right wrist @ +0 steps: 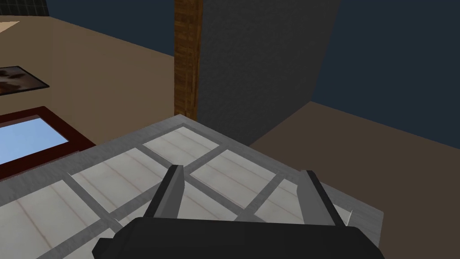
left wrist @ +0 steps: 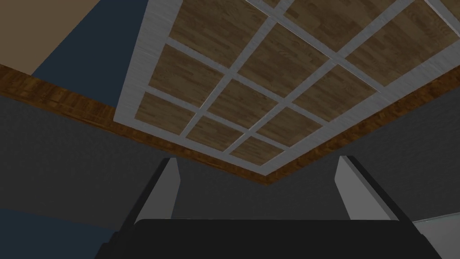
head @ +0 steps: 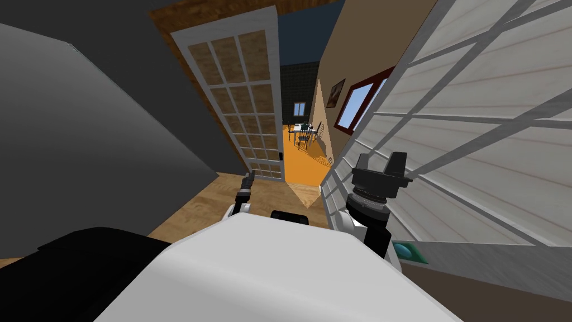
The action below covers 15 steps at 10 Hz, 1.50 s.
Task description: Pull the door open
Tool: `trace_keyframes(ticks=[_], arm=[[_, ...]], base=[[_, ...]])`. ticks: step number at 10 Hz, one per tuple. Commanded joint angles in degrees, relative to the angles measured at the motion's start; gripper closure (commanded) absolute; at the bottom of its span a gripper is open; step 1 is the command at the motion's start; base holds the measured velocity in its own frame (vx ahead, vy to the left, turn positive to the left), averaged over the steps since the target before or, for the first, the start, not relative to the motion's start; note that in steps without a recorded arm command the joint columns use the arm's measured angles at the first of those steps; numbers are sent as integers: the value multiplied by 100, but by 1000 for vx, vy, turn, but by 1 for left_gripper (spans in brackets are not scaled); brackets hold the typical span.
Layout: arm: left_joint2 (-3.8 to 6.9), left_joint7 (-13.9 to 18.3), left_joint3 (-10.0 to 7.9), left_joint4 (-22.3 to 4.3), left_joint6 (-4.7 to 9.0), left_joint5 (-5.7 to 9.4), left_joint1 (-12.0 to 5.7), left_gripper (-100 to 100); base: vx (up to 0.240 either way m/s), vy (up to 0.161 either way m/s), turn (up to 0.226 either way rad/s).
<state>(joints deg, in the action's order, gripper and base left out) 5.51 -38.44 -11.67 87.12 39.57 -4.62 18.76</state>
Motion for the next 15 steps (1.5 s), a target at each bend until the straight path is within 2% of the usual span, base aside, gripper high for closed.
trace_keyframes(ticks=[1,15], arm=[[4,-212,-39,-190,42,-57,-46,-100],[-43,-1854,-359,-1813,359,-522,-550,-100]], base=[[105,-26,-73],[105,-6,-67]])
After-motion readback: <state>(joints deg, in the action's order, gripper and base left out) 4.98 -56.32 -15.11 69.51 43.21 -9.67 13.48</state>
